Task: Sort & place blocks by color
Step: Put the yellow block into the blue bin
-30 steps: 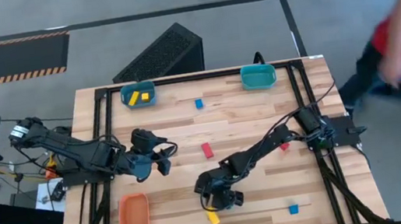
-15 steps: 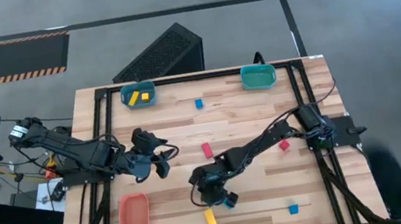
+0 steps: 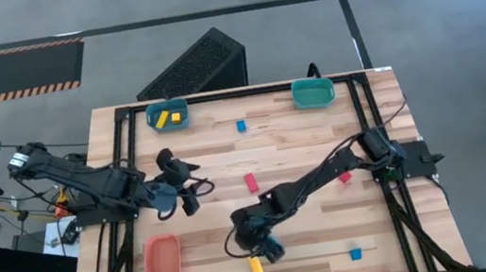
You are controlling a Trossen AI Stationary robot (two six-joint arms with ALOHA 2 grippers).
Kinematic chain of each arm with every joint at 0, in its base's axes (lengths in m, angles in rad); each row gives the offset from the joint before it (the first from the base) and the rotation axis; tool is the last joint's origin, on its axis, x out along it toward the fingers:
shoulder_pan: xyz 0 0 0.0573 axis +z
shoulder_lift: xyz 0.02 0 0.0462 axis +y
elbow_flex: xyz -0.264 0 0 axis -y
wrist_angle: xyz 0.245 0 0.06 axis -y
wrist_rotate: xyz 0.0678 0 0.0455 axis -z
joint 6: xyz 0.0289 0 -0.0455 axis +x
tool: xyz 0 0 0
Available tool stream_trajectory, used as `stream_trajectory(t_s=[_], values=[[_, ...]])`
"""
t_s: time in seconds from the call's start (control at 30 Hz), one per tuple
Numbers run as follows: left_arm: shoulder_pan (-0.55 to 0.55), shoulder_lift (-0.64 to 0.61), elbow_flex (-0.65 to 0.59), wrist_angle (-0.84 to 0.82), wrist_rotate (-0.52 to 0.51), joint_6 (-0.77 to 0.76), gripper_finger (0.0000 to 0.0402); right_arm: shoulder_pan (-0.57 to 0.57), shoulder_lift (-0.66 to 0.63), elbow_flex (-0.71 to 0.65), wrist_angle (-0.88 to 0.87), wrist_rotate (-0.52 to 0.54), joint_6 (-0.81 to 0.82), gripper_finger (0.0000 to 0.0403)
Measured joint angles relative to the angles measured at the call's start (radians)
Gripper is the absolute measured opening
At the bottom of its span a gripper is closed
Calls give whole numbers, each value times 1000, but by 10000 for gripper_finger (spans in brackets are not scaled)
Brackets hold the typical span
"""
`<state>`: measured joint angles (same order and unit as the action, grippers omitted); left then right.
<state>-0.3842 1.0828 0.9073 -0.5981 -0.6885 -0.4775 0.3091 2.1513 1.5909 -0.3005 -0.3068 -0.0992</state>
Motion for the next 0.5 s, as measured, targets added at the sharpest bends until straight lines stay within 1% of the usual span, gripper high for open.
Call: stream_trajectory(t_s=[0.07, 0.13, 0.23, 0.3, 0.37, 0.43, 0.5], values=[[10, -7, 0, -30, 0, 43, 183, 1, 0, 0, -35, 37, 198, 238], [26, -6, 0, -56, 0, 94, 183, 0, 0, 0, -64, 37, 433, 231], [58, -3, 0, -65, 6, 198, 183, -5, 0, 0, -64, -12, 823, 218], [89, 3, 0, -54, 20, 275, 183, -1, 0, 0, -51, -46, 1028, 209], [122, 2, 0, -29, 40, 327, 183, 12, 0, 0, -30, -51, 1220, 201], [152, 2, 0, -2, 65, 341, 183, 34, 0, 7, -10, -11, 1385, 194], [175, 2, 0, 8, 88, 342, 183, 60, 0, 29, -2, 71, 1489, 190]])
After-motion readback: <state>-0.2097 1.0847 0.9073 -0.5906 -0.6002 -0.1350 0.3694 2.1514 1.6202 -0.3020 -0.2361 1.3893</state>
